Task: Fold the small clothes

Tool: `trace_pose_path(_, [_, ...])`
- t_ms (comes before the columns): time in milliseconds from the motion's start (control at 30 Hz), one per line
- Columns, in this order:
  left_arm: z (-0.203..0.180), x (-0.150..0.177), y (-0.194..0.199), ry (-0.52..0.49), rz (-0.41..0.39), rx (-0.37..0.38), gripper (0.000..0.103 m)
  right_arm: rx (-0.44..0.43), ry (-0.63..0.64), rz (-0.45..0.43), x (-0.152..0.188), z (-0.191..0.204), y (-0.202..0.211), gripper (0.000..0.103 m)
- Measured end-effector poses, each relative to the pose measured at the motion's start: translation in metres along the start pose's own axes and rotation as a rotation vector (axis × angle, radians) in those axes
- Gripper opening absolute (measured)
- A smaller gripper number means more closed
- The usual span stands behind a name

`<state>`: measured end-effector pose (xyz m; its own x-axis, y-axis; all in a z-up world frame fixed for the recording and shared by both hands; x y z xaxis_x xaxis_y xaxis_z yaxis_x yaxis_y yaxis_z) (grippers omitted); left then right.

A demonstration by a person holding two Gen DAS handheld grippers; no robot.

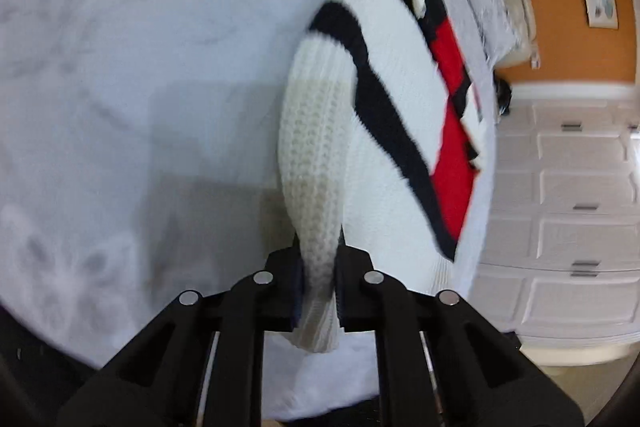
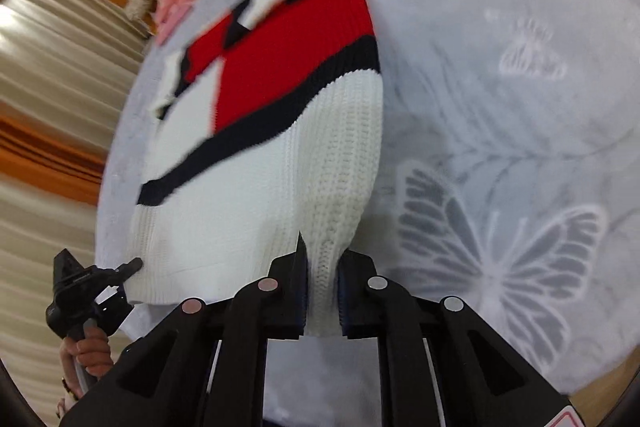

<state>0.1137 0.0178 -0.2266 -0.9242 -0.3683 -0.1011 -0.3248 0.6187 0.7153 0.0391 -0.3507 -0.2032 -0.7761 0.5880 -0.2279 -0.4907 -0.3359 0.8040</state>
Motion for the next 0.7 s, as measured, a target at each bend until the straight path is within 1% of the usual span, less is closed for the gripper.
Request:
trace_pose_path(33, [-0.004, 0.002, 0.012, -0.017, -0.015, 0.0, 0.01, -0.003, 0.01, -0.009, 0.001, 0.003, 0.008, 0.01])
trace_pose_path(100, [-0.016, 0.009, 0.035, -0.051, -0.03, 0.025, 0.01, -0.028, 0.026, -0.026, 0.01, 0.003, 0.039, 0.01])
trace_pose_path(200, [-0.03, 0.029, 0.07, -0.094, -0.031, 0.052, 0.01, -0.04, 0.058, -0.029, 0.035, 0.002, 0.076, 0.01])
trace_pose_path(300, [-0.038, 0.066, 0.107, -0.17, -0.009, 0.039, 0.01, -0.043, 0.065, 0.0, 0.072, -0.008, 0.105, 0.01])
trace_pose_path(333, [-0.039, 0.075, 0.116, -0.187, -0.003, 0.033, 0.01, -0.036, 0.071, 0.012, 0.092, -0.013, 0.117, 0.01])
trace_pose_path(400, [-0.035, 0.101, 0.135, -0.217, 0.018, 0.017, 0.01, -0.038, 0.067, 0.025, 0.12, -0.023, 0.136, 0.01])
trace_pose_path(467, [-0.025, 0.133, 0.157, -0.23, 0.047, 0.0, 0.01, -0.044, 0.048, 0.047, 0.152, -0.027, 0.155, 0.01])
trace_pose_path(500, [-0.019, 0.152, 0.168, -0.226, 0.065, -0.009, 0.01, -0.045, 0.048, 0.051, 0.161, -0.028, 0.163, 0.011])
trace_pose_path(533, [-0.019, 0.16, 0.175, -0.224, 0.074, -0.013, 0.01, -0.043, 0.051, 0.052, 0.169, -0.028, 0.17, 0.011])
trace_pose_path(567, [-0.018, 0.172, 0.185, -0.23, 0.079, -0.022, 0.01, -0.043, 0.058, 0.043, 0.172, -0.024, 0.178, 0.011])
trace_pose_path(600, [-0.019, 0.176, 0.19, -0.236, 0.079, -0.03, 0.01, -0.051, 0.064, 0.026, 0.17, -0.021, 0.185, 0.011])
trace_pose_path(633, [-0.024, 0.18, 0.195, -0.252, 0.076, -0.036, 0.01, -0.064, 0.071, 0.004, 0.16, -0.015, 0.19, 0.011])
trace_pose_path(700, [-0.04, 0.176, 0.204, -0.292, 0.058, -0.033, 0.01, -0.109, 0.093, -0.067, 0.119, 0.002, 0.2, 0.011])
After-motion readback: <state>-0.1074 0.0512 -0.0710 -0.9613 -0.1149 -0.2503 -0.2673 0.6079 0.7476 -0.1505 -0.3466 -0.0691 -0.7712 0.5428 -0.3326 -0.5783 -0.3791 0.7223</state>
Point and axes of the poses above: each gripper's, at about its wrist camera, not at the fingertips, and y roughly against the way its jaws point, z to its left, x to its underside, the point moved 10 cm from there along -y, roughly the way its jaws point, and after that the axes turned 8 degrees about -y, right-handed, at the moved point
